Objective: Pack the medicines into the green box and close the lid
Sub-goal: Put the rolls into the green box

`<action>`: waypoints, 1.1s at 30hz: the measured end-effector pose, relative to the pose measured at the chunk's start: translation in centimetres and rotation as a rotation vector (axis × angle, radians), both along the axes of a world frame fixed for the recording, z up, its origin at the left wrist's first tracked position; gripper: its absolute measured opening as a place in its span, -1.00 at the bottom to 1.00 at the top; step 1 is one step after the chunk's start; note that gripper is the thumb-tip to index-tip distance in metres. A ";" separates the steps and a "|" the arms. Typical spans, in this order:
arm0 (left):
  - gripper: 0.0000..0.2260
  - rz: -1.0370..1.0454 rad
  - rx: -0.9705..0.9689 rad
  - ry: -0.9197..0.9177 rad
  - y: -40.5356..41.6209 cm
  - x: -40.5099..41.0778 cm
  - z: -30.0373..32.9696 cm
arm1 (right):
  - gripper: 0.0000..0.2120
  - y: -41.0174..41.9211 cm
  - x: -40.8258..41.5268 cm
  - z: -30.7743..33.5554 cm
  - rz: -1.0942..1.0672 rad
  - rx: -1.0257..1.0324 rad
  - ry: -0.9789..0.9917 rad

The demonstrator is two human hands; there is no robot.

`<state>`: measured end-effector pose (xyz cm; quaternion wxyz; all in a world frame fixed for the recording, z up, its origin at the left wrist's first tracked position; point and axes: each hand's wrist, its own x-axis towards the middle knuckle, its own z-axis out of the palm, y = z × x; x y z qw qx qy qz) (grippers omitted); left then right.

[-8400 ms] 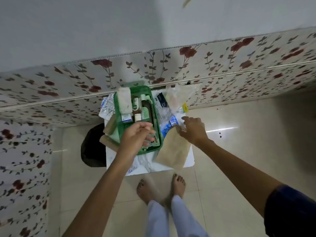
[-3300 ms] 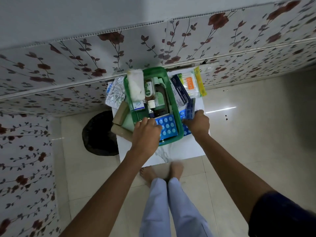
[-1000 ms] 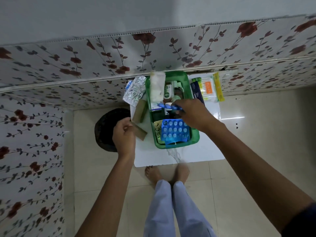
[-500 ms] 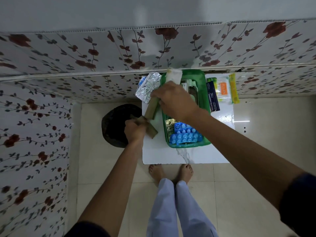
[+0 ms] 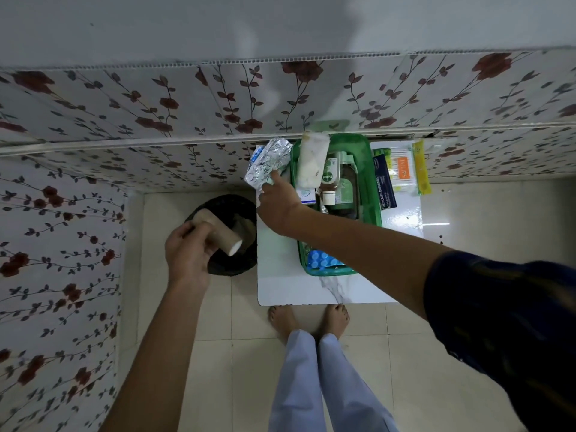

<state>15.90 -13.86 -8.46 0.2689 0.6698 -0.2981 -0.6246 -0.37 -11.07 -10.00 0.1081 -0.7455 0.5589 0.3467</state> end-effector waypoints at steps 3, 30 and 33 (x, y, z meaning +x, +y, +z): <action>-0.78 0.035 -0.040 0.064 -0.7 -0.3 1.6 | -0.60 0.1 -0.4 1.5 -0.088 -0.102 -0.231; -0.83 -1.349 -0.617 -0.824 7.1 -15.0 0.8 | -0.78 14.8 -10.8 3.1 -1.475 -0.858 -0.768; -0.86 -1.325 -0.632 -0.782 6.8 -15.1 1.4 | -0.71 14.3 -13.7 1.5 -1.674 -0.666 -0.574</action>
